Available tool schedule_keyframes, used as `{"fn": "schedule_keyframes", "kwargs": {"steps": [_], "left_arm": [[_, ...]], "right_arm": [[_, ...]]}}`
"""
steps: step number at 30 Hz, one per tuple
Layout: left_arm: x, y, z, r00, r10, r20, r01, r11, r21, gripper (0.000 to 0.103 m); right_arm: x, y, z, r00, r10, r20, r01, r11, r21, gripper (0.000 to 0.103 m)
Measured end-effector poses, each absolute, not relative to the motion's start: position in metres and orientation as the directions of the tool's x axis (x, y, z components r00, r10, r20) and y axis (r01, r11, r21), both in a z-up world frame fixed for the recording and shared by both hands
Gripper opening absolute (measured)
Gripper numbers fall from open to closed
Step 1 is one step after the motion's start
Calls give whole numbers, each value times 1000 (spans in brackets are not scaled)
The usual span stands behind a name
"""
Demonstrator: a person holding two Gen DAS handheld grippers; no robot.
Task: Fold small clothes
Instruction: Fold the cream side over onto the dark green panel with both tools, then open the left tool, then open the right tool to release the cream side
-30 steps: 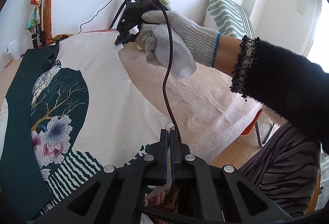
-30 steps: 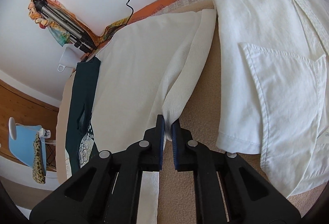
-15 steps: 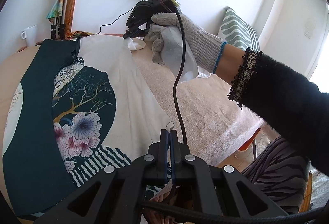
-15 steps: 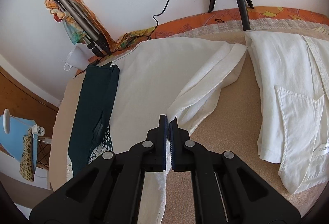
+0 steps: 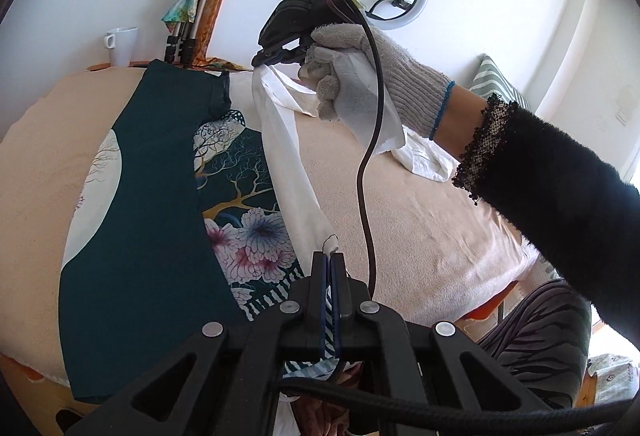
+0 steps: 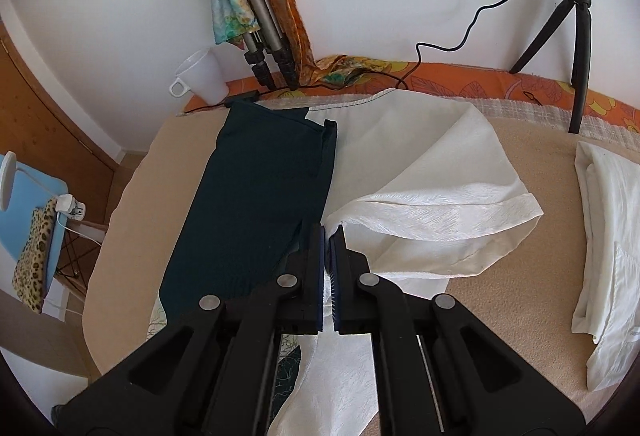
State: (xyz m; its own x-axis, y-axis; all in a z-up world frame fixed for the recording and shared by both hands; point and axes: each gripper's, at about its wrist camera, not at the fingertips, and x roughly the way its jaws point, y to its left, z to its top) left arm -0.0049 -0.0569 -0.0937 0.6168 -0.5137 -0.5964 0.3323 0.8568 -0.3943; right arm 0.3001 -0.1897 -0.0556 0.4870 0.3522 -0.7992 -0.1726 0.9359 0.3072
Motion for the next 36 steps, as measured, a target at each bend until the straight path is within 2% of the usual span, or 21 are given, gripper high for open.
{"fn": "schedule_keyframes", "kwargs": {"steps": [12, 17, 19, 20, 22, 24, 25, 26, 33, 35, 36], "left_arm": [[-14, -8, -115, 637, -430, -639, 207, 895, -395, 0], [-14, 2, -124, 618, -399, -677, 172, 909, -379, 0], [-14, 3, -125, 614, -383, -690, 168, 918, -360, 7], [-15, 4, -125, 613, -368, -699, 161, 924, -346, 22], [-16, 6, -122, 619, -349, -703, 154, 933, -326, 27], [-17, 12, -119, 621, -335, -709, 157, 939, -306, 29], [-17, 14, -117, 621, -331, -710, 160, 941, -299, 29], [-16, 17, -114, 618, -329, -714, 166, 942, -290, 31], [-18, 32, -88, 628, -306, -716, 224, 952, -210, 33], [-15, 38, -80, 635, -311, -707, 237, 950, -206, 33], [-13, 40, -76, 645, -310, -699, 241, 950, -198, 34]], "right_arm": [[309, -71, -82, 411, 310, -857, -357, 920, 162, 4], [314, -46, -103, 371, 296, -880, -380, 913, 147, 4], [316, -41, -112, 350, 305, -886, -387, 908, 160, 4], [316, -39, -115, 346, 304, -888, -388, 908, 160, 4], [317, -37, -121, 319, 319, -893, -396, 901, 180, 5], [317, -35, -125, 272, 355, -894, -416, 882, 224, 17], [316, -36, -124, 260, 363, -895, -422, 876, 233, 31], [314, -38, -120, 262, 371, -891, -431, 871, 236, 40], [305, -98, -69, 321, 475, -819, -405, 851, 335, 46], [309, -124, -59, 373, 446, -814, -360, 878, 316, 58], [312, -136, -57, 399, 413, -819, -330, 897, 292, 60]]}}
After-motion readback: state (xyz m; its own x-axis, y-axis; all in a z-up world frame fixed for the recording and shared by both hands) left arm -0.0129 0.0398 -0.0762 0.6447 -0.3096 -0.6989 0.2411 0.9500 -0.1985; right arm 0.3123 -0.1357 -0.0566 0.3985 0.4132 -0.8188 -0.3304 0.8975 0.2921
